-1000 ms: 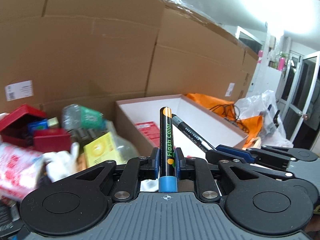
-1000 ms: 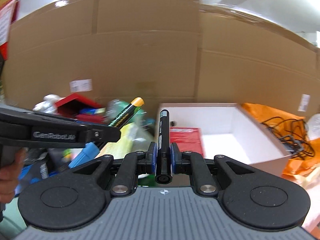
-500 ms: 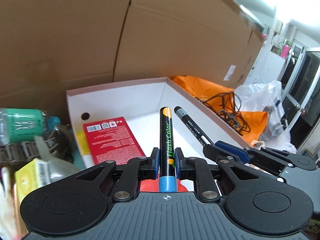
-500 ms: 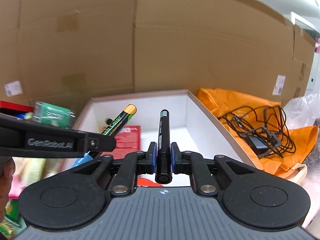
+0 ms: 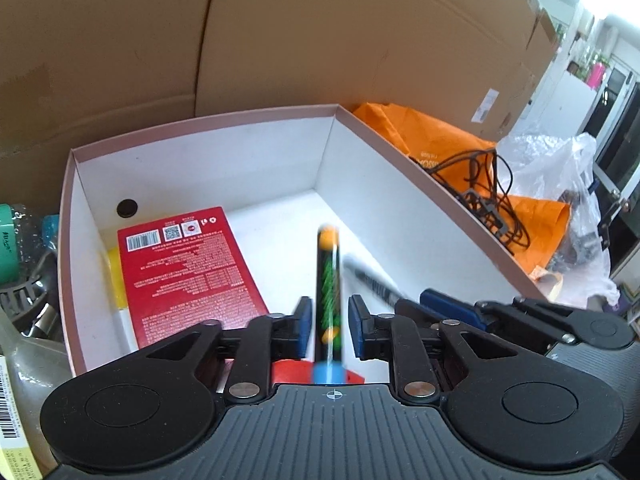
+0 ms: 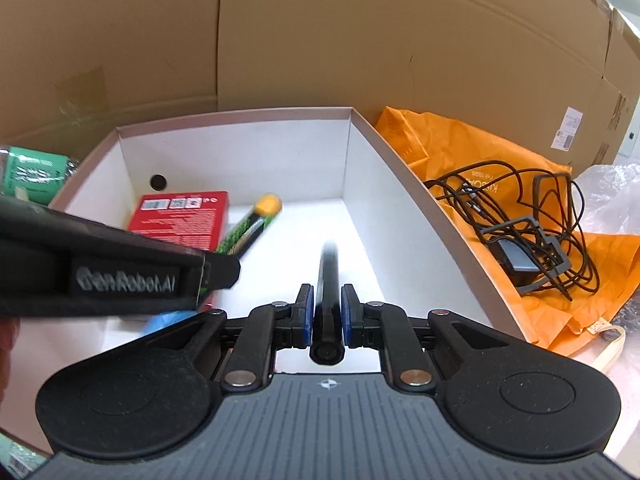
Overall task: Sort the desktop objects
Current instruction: 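Open both grippers to drop the markers into the box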
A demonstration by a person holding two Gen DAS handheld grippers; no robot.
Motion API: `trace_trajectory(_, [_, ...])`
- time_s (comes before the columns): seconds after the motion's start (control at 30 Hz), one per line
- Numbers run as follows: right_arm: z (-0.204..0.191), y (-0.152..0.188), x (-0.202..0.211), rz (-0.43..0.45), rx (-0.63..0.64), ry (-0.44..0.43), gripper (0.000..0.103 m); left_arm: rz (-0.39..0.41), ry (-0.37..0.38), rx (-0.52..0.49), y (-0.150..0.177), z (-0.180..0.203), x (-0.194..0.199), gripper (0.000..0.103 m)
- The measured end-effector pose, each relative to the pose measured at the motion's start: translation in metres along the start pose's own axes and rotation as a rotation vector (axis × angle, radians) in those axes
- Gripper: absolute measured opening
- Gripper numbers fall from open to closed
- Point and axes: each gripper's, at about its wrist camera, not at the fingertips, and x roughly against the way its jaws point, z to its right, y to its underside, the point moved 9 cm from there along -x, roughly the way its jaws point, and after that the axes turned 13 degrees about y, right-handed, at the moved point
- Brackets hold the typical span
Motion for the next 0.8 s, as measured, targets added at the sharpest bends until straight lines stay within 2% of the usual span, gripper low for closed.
trace_trajectory(0.03, [0.000,0.001,-0.002,-0.005,0.006,0.001,0.016,0.011,-0.009,-0.001,-0.002,0.000,0.001,0.069])
trace_trajectory(0.1, [0.001,0.004,-0.001,-0.011,0.018,-0.005,0.019,0.037,-0.024,0.002,-0.005,-0.001,0.006,0.088])
trace_trajectory(0.13, [0.002,0.005,0.001,-0.008,0.023,-0.003,0.035,0.062,-0.025,0.004,-0.006,-0.001,0.010,0.090])
trace_trajectory(0.17, [0.003,0.004,0.003,0.009,0.022,0.005,0.061,0.083,-0.019,0.000,-0.008,0.000,0.013,0.091])
trace_trajectory(0.2, [0.005,0.002,0.006,0.035,0.019,0.015,0.072,0.093,-0.011,-0.008,-0.009,0.002,0.015,0.095])
trace_trajectory(0.23, [0.006,0.001,0.010,0.056,0.015,0.022,0.080,0.095,-0.009,-0.010,-0.008,0.002,0.016,0.099])
trace_trajectory(0.3, [0.007,0.001,0.018,0.075,0.007,0.009,0.083,0.102,-0.011,-0.009,-0.007,0.003,0.020,0.102])
trace_trajectory(0.37, [0.007,-0.001,0.026,0.097,-0.007,-0.009,0.097,0.117,-0.007,-0.018,-0.008,0.005,0.025,0.103])
trace_trajectory(0.5, [0.010,-0.008,0.042,0.137,-0.026,-0.007,0.102,0.123,-0.021,-0.053,-0.006,0.012,0.035,0.103])
trace_trajectory(0.73, [0.010,-0.013,0.069,0.146,-0.086,-0.028,0.103,0.165,0.001,-0.080,0.001,0.026,0.066,0.103])
trace_trajectory(0.8, [0.008,-0.010,0.078,0.142,-0.110,-0.042,0.103,0.177,-0.013,-0.087,0.006,0.028,0.078,0.103])
